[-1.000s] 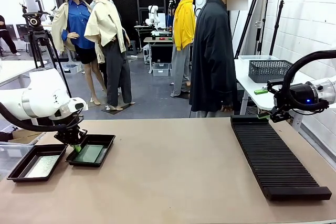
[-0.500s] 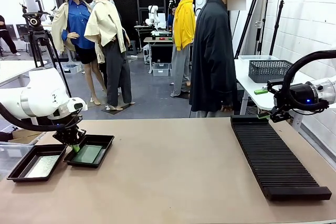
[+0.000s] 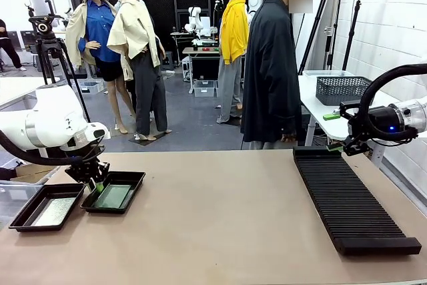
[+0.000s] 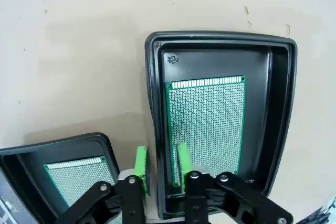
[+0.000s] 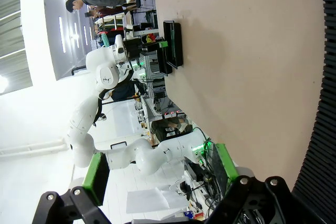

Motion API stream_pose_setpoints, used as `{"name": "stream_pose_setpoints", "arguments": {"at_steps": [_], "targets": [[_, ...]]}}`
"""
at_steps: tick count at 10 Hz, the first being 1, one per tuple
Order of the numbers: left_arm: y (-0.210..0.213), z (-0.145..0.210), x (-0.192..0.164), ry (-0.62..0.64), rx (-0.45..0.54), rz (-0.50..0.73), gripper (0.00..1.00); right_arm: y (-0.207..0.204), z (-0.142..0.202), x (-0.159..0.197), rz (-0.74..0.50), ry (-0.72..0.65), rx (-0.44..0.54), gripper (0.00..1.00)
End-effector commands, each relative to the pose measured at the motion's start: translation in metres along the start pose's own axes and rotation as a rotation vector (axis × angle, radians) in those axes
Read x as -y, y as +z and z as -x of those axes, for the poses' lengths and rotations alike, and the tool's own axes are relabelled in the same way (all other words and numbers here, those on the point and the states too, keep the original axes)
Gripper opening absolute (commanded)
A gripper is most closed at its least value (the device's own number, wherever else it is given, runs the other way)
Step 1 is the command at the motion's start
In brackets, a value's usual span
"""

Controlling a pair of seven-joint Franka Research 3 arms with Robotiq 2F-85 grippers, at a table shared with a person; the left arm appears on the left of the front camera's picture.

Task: Inspect and transfer BCBs to ESD trays.
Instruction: Pick up the ESD tray and place it on the left side of the table.

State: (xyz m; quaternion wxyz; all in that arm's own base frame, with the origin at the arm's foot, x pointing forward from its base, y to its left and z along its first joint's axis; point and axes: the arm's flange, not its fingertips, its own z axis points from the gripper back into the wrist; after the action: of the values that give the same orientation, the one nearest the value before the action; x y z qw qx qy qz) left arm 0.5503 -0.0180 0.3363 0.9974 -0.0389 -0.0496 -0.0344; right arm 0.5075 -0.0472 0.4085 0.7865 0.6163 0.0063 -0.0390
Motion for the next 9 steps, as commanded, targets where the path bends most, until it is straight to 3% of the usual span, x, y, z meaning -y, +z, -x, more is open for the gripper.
{"name": "stream_pose_setpoints", "arguments": {"at_steps": [1,3,9], "targets": [[0.014,-0.001,-0.002,0.054,-0.002,-0.002,0.71,-0.002,0.002,0.000,0.010,-0.006,0.005,1.00],[0.032,0.000,-0.004,0.094,0.002,-0.012,1.00,-0.002,0.002,0.000,0.010,-0.006,0.005,1.00],[0.055,-0.001,-0.002,0.112,-0.015,-0.038,1.00,-0.002,0.002,0.000,0.010,-0.006,0.005,1.00]]}}
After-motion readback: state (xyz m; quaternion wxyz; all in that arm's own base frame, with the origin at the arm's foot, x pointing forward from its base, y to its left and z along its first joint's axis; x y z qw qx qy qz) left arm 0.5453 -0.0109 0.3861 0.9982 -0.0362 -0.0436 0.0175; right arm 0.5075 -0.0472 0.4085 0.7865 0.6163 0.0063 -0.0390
